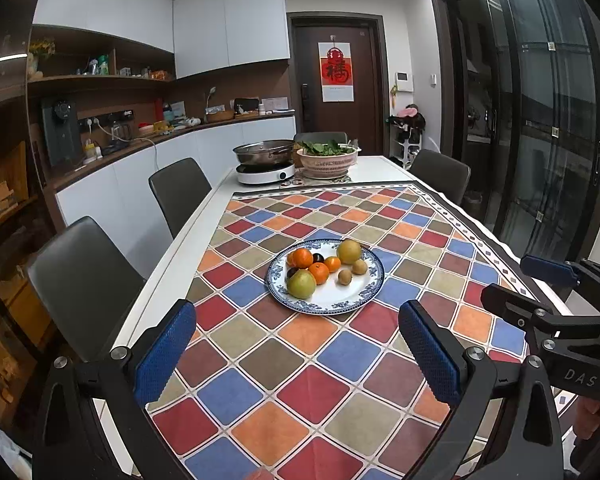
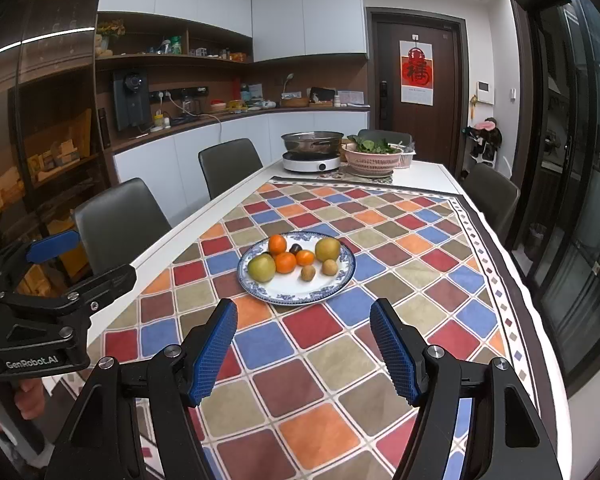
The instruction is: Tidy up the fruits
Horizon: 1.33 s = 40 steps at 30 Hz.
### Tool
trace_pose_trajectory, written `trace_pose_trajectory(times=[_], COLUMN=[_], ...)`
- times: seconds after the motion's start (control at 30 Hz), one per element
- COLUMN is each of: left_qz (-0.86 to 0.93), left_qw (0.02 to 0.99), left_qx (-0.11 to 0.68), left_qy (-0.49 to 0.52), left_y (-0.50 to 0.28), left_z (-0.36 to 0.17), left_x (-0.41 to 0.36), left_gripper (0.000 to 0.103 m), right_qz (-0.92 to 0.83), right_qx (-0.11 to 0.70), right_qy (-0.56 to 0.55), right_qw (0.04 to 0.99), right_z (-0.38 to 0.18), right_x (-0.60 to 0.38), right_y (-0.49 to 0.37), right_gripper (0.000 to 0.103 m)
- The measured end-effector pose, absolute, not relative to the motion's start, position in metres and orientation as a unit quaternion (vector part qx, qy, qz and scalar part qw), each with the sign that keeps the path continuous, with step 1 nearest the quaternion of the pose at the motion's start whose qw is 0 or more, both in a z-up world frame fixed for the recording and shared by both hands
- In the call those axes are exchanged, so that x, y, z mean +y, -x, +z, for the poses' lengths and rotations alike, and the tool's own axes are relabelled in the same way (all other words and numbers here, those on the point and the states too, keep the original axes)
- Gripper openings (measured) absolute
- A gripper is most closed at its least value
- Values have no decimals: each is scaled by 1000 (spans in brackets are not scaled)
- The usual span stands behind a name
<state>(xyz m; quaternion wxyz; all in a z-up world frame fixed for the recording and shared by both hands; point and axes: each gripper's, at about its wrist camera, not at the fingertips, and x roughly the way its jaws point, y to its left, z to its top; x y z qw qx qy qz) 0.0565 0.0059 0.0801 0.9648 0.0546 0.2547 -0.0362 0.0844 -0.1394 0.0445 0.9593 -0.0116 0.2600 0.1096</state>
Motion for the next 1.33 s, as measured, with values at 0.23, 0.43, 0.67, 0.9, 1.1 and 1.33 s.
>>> trace_pose_trajectory(times=[0.23, 0.43, 0.67, 0.9, 1.1, 1.33], left_qz=[-37, -40, -35, -36, -35, -32], left_qw=[965, 966, 968, 968, 968, 969], left_qx=[253, 249, 243, 242, 241, 241], left_qy=[-54, -55, -56, -55, -54, -53], left_y=[-55, -48, -47, -48, -48, -48], left_z=[80, 84, 88, 88, 87, 86], left_x=[6, 3, 2, 2, 4, 6], left_gripper=[103, 103, 103, 103, 103, 103], right_qz=[110, 110, 110, 110, 110, 111], right_qx=[260, 259, 259, 258, 258, 259], right_qy=[12, 12, 12, 12, 12, 12], right_qw=[959, 960, 960, 960, 960, 959], right_z=[44, 45, 44, 45, 44, 44], right_x=[-138, -137, -138, -137, -137, -136], right_y=[-83, -80, -81, -79, -79, -77], right_gripper=[69, 69, 69, 69, 69, 69])
